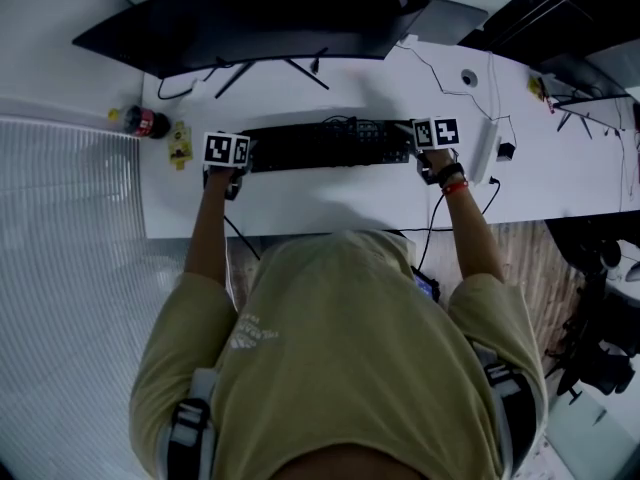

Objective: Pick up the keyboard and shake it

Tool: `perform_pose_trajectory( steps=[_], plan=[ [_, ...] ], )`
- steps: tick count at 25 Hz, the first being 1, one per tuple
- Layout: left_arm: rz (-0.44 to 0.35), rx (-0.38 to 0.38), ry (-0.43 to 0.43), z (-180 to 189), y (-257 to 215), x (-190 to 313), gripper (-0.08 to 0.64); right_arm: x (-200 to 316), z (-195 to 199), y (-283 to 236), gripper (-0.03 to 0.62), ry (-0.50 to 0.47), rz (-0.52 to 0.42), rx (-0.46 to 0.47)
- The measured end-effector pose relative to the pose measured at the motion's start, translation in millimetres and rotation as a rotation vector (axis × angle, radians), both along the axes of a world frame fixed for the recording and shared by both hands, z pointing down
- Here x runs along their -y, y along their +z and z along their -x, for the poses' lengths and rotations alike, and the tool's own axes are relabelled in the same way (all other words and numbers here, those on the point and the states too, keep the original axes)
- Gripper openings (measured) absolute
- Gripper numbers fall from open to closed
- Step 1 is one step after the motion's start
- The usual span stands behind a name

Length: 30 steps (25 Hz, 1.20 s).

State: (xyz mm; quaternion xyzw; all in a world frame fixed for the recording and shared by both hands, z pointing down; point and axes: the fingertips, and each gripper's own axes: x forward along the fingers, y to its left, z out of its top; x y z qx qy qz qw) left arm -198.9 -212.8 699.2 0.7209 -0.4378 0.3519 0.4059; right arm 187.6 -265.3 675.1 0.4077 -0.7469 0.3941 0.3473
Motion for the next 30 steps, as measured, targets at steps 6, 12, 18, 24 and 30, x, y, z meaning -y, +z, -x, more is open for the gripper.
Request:
perform_pose_trajectory(
  steps=[6,12,18,24,30],
  plan=[
    [-0.044,0.015,-0.015,3.6,-10.5,-3.5,0.195,-8.5,1.7,-11.5,0.21,0.022,-0.031,0.016],
    [-0.08,0.029,-0.041,9.0,-19.7,-13.1,0.19,-13.6,5.8,-21.4,0.207,0.016,-0.071,0.029],
    [-0.098,0.041,-0.044,13.7,-24.2,-17.8,0.184,-16.7,10.1,-26.7,0.207,0.006,-0.099,0.026],
    [-0.132,0.058,-0.047,14.9,-30.2,-17.3,0.183,-15.3,10.5,-32.2,0.207,-0.005,-0.139,0.023],
    [-0.191,0.094,-0.031,14.6,-36.7,-10.7,0.181,-13.0,8.4,-34.4,0.207,-0.002,-0.166,0.024]
  ],
)
